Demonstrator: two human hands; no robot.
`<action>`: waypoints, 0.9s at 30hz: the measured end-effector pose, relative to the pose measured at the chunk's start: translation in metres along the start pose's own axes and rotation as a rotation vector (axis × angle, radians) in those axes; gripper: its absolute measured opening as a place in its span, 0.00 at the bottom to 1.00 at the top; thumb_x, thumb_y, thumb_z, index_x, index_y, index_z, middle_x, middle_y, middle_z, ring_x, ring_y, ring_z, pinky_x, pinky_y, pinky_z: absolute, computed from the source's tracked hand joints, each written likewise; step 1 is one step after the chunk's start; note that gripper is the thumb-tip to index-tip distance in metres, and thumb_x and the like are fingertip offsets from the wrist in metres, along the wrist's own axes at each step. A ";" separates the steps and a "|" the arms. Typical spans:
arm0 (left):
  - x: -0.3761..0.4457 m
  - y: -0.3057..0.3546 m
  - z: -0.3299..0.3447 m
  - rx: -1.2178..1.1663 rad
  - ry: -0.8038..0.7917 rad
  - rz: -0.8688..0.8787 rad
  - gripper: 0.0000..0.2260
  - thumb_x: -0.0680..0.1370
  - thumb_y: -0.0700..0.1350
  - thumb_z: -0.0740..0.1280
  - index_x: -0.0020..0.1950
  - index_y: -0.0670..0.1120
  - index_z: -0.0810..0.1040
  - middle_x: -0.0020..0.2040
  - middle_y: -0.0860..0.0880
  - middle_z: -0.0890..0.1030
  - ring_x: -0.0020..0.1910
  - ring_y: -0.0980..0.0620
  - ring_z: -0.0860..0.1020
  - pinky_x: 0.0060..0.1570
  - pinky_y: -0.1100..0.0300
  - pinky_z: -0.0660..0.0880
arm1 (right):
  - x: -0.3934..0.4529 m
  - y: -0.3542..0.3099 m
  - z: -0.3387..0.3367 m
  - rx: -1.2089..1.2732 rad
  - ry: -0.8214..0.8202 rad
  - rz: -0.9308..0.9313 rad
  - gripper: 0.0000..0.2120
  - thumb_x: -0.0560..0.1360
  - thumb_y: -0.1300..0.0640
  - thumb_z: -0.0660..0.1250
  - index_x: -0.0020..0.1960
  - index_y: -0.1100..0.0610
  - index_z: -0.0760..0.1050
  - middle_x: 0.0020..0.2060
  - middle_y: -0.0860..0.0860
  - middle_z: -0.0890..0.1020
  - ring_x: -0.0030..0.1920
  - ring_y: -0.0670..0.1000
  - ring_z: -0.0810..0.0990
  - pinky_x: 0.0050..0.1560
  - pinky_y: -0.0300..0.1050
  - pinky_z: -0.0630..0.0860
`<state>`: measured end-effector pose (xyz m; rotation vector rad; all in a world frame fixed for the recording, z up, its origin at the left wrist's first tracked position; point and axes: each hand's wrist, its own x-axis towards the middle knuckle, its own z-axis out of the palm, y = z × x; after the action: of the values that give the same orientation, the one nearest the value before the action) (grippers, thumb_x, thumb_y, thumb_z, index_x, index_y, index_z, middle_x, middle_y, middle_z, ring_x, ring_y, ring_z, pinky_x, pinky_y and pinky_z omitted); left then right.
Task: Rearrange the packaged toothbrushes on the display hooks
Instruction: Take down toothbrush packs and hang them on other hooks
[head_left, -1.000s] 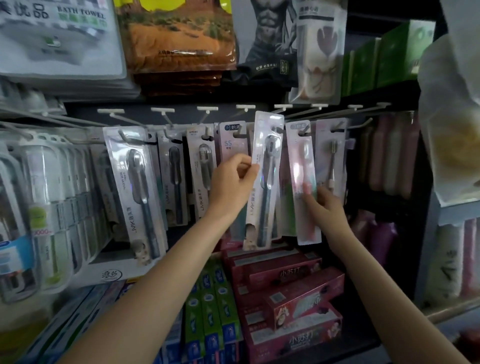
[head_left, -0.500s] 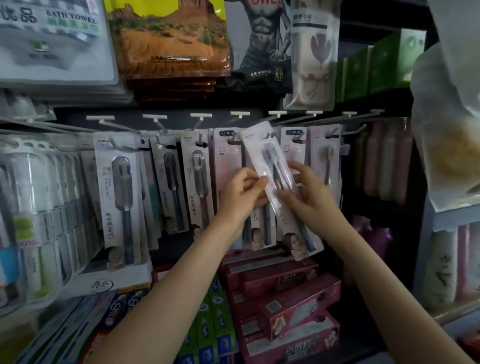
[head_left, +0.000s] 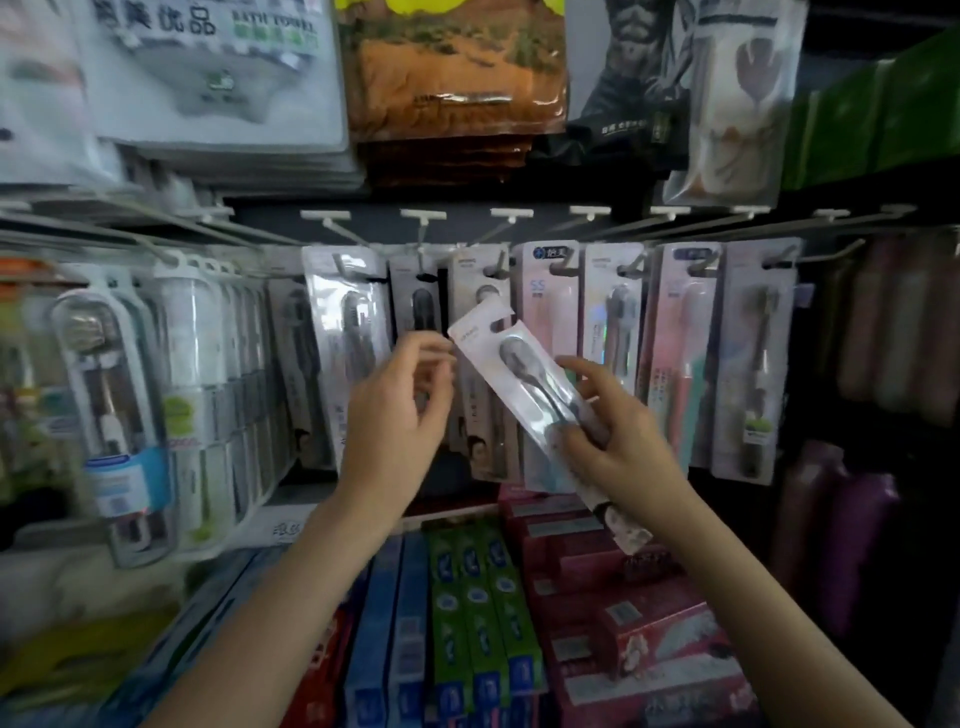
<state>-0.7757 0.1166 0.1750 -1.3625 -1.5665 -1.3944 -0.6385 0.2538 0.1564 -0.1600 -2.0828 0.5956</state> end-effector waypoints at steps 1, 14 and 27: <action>0.002 -0.006 -0.010 0.058 0.081 0.024 0.07 0.77 0.39 0.63 0.54 0.44 0.73 0.47 0.51 0.78 0.45 0.60 0.75 0.46 0.74 0.70 | 0.007 -0.004 0.010 -0.034 -0.026 -0.005 0.23 0.73 0.64 0.65 0.66 0.52 0.67 0.43 0.41 0.75 0.40 0.39 0.77 0.33 0.27 0.67; 0.001 -0.060 -0.048 -0.154 0.114 -0.564 0.17 0.76 0.43 0.67 0.62 0.45 0.69 0.47 0.56 0.74 0.46 0.58 0.74 0.47 0.65 0.70 | 0.070 -0.045 0.103 -0.214 0.186 0.001 0.23 0.76 0.67 0.59 0.71 0.62 0.63 0.63 0.59 0.73 0.61 0.57 0.73 0.59 0.41 0.69; -0.005 -0.080 -0.053 -0.213 0.018 -0.364 0.03 0.75 0.40 0.68 0.44 0.47 0.76 0.41 0.53 0.79 0.39 0.66 0.76 0.41 0.75 0.71 | 0.072 -0.029 0.112 0.283 0.107 0.277 0.28 0.75 0.61 0.66 0.72 0.54 0.62 0.66 0.52 0.72 0.66 0.51 0.70 0.66 0.53 0.69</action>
<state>-0.8594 0.0724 0.1589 -1.2173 -1.7567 -1.8308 -0.7671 0.2133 0.1749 -0.3128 -1.8639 1.0198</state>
